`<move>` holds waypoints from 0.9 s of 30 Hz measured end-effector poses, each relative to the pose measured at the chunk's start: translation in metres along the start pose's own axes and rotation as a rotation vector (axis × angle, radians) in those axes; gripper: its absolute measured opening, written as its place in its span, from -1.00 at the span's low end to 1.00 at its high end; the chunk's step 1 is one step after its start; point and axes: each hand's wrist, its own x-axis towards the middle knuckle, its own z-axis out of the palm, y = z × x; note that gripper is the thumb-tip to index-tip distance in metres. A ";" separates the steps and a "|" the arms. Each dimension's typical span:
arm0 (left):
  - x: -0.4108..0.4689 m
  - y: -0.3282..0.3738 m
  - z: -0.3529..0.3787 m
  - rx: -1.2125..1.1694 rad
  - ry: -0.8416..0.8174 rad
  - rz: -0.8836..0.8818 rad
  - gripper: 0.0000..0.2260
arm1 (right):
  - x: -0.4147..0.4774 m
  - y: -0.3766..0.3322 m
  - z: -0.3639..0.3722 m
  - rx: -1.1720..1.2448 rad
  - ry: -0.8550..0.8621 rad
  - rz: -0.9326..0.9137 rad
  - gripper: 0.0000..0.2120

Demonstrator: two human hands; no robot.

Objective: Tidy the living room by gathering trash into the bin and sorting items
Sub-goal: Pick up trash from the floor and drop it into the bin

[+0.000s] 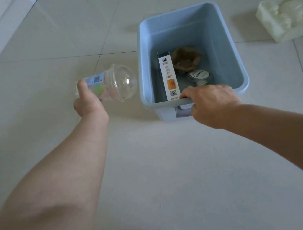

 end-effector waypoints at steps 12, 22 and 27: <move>-0.065 0.028 0.061 0.096 -0.350 0.070 -0.73 | 0.016 0.005 -0.005 0.446 0.221 0.015 -0.39; -0.104 0.024 0.077 0.418 -0.481 0.204 -0.37 | 0.007 0.018 -0.012 0.654 0.330 0.180 0.12; -0.114 0.021 0.080 0.630 -0.574 0.321 -0.33 | 0.011 0.022 -0.017 0.728 0.448 0.250 0.03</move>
